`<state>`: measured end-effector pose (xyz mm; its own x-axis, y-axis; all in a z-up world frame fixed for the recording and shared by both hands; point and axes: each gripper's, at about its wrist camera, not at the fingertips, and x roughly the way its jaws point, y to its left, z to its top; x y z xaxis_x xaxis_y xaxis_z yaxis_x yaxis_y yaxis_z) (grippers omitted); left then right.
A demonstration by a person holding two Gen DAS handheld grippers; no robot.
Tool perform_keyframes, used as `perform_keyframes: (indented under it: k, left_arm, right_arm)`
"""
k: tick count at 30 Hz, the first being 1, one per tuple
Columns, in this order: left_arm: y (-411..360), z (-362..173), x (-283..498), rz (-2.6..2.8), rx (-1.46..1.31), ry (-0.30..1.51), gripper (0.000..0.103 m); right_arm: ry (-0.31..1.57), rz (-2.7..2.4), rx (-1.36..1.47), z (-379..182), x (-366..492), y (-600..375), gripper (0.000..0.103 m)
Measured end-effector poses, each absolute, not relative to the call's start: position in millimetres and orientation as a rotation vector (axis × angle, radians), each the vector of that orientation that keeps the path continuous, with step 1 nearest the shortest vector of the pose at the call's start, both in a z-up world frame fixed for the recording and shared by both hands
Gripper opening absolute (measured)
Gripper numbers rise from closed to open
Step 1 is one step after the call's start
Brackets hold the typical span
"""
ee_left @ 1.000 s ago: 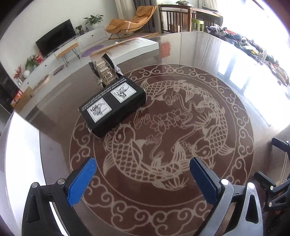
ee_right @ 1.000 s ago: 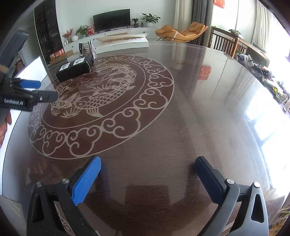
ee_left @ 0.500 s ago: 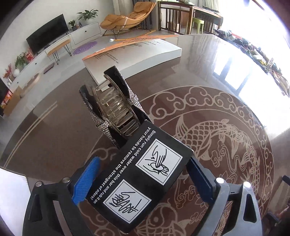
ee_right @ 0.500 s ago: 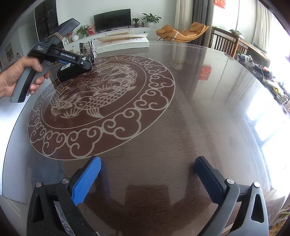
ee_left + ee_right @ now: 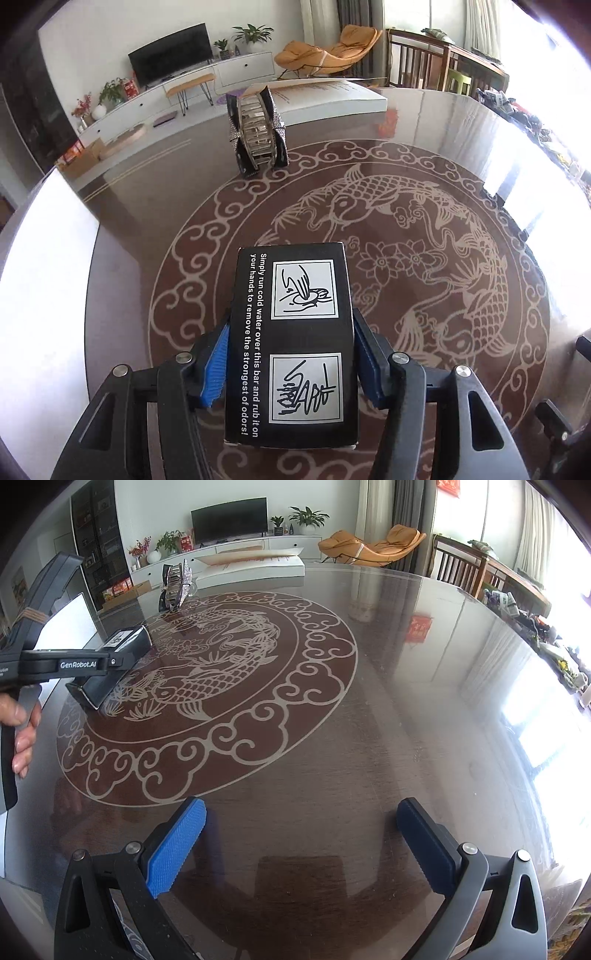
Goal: Organize objects
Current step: 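Grasp the black soap box with the left tool, then grasp the silver rhinestone hair claw clip with the right tool while the left tool holds the soap box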
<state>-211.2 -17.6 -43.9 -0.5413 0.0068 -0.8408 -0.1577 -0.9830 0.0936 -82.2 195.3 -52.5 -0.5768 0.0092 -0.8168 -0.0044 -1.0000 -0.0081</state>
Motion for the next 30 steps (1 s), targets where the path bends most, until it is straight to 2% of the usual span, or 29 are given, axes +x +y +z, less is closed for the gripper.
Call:
perform_keyframes:
  k: [5, 9, 10, 12, 18, 22, 30]
  left_arm:
    - [-44.9, -53.2, -166.5, 2.785, -1.504, 0.004, 0.058]
    - [-59.1, -58.1, -147.4, 2.856, -1.440, -0.020, 0.063]
    - [-61.3, -59.3, -146.4, 2.865, -1.446, -0.014, 0.067]
    - [-64.9, -60.5, -149.4, 2.883, -1.461, 0.001, 0.083]
    - [-72.9, -64.3, -154.6, 2.892, -1.460, -0.032, 0.097]
    - [-75.1, -65.6, -156.2, 2.888, -1.482, -0.066, 0.103]
    - [-74.5, -64.9, -154.1, 2.885, -1.484, -0.070, 0.103]
  right_arm:
    - [-0.008, 2.783, -1.441, -52.4, -82.1, 195.2, 0.103]
    - [-0.009, 2.783, -1.441, -52.7, -81.9, 194.4, 0.103]
    - [-0.009, 2.783, -1.441, -52.7, -81.8, 194.2, 0.103]
    - [-0.009, 2.782, -1.441, -52.6, -81.5, 194.0, 0.103]
    - [-0.009, 2.783, -1.441, -52.6, -81.9, 194.5, 0.103]
    - [-0.009, 2.783, -1.441, -52.7, -81.8, 194.2, 0.103]
    - [-0.009, 2.783, -1.441, -52.6, -81.6, 194.2, 0.103]
